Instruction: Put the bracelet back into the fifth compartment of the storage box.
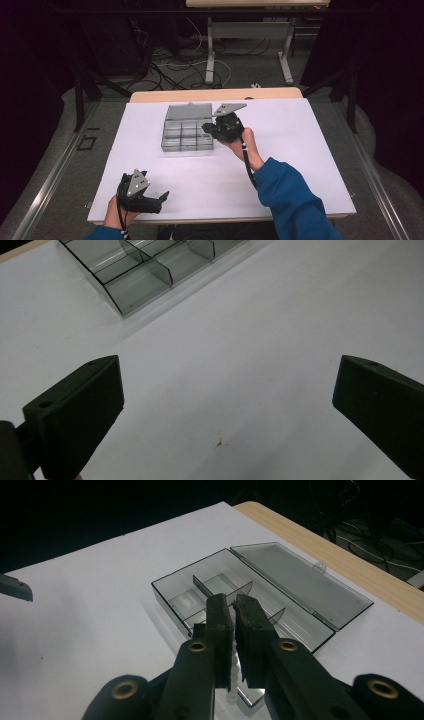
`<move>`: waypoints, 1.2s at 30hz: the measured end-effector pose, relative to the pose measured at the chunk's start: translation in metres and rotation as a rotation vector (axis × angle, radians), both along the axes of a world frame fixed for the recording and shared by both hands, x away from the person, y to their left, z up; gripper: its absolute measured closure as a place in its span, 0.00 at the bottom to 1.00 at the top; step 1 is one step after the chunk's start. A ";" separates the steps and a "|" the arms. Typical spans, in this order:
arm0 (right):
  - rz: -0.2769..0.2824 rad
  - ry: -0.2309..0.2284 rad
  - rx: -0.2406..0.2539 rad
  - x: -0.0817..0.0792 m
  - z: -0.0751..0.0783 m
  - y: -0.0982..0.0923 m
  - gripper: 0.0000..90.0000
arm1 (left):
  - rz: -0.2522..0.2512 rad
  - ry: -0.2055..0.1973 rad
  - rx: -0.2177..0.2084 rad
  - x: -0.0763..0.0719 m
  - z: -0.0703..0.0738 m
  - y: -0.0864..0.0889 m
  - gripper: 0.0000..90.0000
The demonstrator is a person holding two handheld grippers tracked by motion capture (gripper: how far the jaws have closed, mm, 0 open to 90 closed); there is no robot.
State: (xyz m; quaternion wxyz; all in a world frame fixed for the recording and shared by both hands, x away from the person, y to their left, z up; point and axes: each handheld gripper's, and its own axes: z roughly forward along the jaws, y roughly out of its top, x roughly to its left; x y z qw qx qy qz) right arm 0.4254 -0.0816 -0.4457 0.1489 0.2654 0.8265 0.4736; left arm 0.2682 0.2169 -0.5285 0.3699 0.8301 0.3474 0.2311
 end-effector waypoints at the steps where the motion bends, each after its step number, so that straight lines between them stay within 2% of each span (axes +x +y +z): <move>1: -0.008 -0.011 0.010 0.000 -0.001 0.002 0.95 | 0.001 -0.003 -0.001 0.000 0.000 0.000 0.00; 18: -0.001 -0.008 -0.003 0.007 -0.003 0.024 0.95 | 0.002 -0.003 -0.001 0.000 0.000 0.000 0.00; 21: -0.005 -0.016 0.003 0.007 -0.006 0.029 0.95 | 0.001 -0.003 -0.003 0.000 0.000 0.000 0.00; 30: 0.004 -0.015 -0.019 0.008 -0.011 0.040 0.95 | 0.000 -0.002 -0.003 0.000 0.000 0.000 0.00; 31: 0.001 -0.020 -0.007 0.008 -0.011 0.041 0.95 | 0.001 -0.003 -0.002 0.000 0.000 0.000 0.00; 36: 0.005 -0.016 -0.011 0.010 -0.014 0.047 0.95 | 0.001 -0.003 -0.002 0.000 0.000 0.000 0.00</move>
